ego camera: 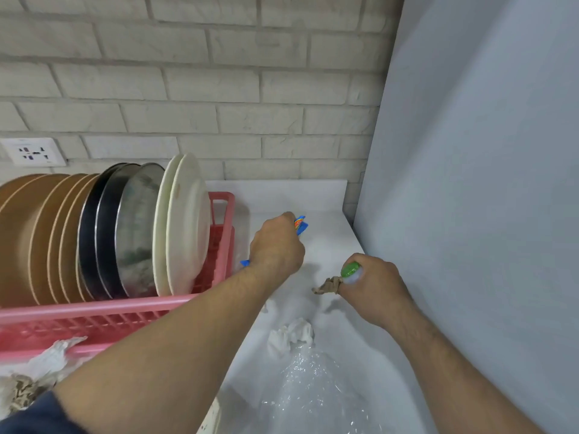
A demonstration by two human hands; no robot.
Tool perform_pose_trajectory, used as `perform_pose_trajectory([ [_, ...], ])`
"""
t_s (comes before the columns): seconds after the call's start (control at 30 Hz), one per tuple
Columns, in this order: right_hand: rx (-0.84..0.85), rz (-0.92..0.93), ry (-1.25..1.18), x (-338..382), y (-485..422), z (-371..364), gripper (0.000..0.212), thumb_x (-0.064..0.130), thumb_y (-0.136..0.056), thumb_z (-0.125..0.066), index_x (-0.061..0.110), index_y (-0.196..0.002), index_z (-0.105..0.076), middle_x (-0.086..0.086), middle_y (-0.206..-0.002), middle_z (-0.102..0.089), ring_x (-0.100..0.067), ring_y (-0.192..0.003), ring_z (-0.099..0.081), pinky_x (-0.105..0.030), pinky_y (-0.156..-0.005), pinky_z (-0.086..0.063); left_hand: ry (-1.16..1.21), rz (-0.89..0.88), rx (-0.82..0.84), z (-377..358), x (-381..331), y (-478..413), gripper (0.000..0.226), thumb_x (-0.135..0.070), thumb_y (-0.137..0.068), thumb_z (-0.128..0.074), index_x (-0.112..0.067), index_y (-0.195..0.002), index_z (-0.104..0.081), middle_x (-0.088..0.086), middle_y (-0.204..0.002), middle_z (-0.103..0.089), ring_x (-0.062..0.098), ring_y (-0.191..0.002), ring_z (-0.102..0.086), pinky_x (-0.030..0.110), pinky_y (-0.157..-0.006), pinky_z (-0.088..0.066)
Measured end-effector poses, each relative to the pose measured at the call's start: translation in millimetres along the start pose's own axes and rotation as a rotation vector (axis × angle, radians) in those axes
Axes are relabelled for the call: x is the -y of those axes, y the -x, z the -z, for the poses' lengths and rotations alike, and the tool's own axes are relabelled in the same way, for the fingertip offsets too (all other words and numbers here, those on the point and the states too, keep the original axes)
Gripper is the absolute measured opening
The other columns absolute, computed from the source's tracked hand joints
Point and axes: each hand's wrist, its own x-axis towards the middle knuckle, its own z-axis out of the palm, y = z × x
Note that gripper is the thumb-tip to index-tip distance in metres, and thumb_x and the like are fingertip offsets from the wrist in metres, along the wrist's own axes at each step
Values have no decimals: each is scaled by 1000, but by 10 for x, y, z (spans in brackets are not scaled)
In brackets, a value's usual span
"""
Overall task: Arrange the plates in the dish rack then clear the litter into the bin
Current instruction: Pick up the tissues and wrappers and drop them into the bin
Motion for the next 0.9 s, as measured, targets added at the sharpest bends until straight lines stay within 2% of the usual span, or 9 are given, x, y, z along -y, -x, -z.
perform_pose_trajectory([
  [0.1,-50,-13,-5,124,152,4,10,25,-71,-68,29,-69,-59,4,-73,-62,-21,-65,-60,-29,-54,-52,50,-120,34,188,-28,192,19,-4,-89,-45,-14,-104,-48,6,-95,-52,23,-76,-50,29,-60,-36],
  [0.23,-77,-4,3,339,470,-4,8,22,-73,-68,25,-72,-60,5,-71,-61,-19,-63,-58,-30,-54,-52,48,-257,87,455,28,567,26,-9,-95,-43,-12,-120,-45,4,-100,-44,21,-80,-46,28,-64,-33],
  [0.3,-81,2,15,480,684,-28,7,21,-74,-67,24,-73,-60,4,-71,-61,-20,-63,-57,-32,-55,-53,58,-314,118,602,153,766,23,-9,-95,-42,-12,-118,-45,4,-98,-44,21,-79,-46,28,-64,-33],
  [0.4,-114,-12,20,709,1038,-98,6,21,-74,-66,23,-74,-60,4,-73,-61,-20,-64,-58,-33,-56,-54,119,-391,140,833,436,1054,9,-7,-93,-43,-14,-98,-43,5,-90,-45,17,-68,-42,27,-58,-31],
  [0.47,-153,-30,15,882,1308,-162,6,21,-73,-65,24,-73,-60,5,-73,-61,-20,-64,-58,-31,-54,-52,140,-440,136,1002,646,1259,12,-7,-90,-45,-18,-89,-39,3,-83,-44,12,-62,-38,25,-52,-27],
  [0.57,-170,-41,-20,1163,1742,-290,5,23,-71,-65,25,-72,-60,4,-72,-64,-22,-65,-61,-29,-52,-50,164,-469,115,1279,990,1584,8,-11,-87,-49,-17,-87,-44,-1,-78,-45,15,-65,-41,25,-52,-29],
  [0.73,-199,-24,-14,1577,2461,-552,9,26,-74,-69,25,-74,-60,6,-73,-63,-14,-64,-58,-22,-47,-41,209,-482,166,1718,1571,2130,2,-17,-88,-53,-15,-90,-53,4,-76,-59,20,-64,-53,33,-56,-44],
  [0.83,-181,-13,-22,1752,2807,-706,12,25,-75,-72,26,-73,-60,7,-72,-63,-12,-62,-57,-19,-45,-42,202,-486,182,1860,1869,2354,3,-18,-88,-53,-18,-91,-53,2,-76,-58,12,-60,-51,25,-51,-38],
  [0.9,-165,-4,-41,1836,2987,-792,12,25,-75,-72,25,-73,-60,8,-71,-63,-13,-62,-59,-23,-49,-47,189,-461,202,1896,2049,2475,7,-22,-87,-54,-16,-90,-56,1,-77,-59,10,-60,-53,23,-50,-39],
])
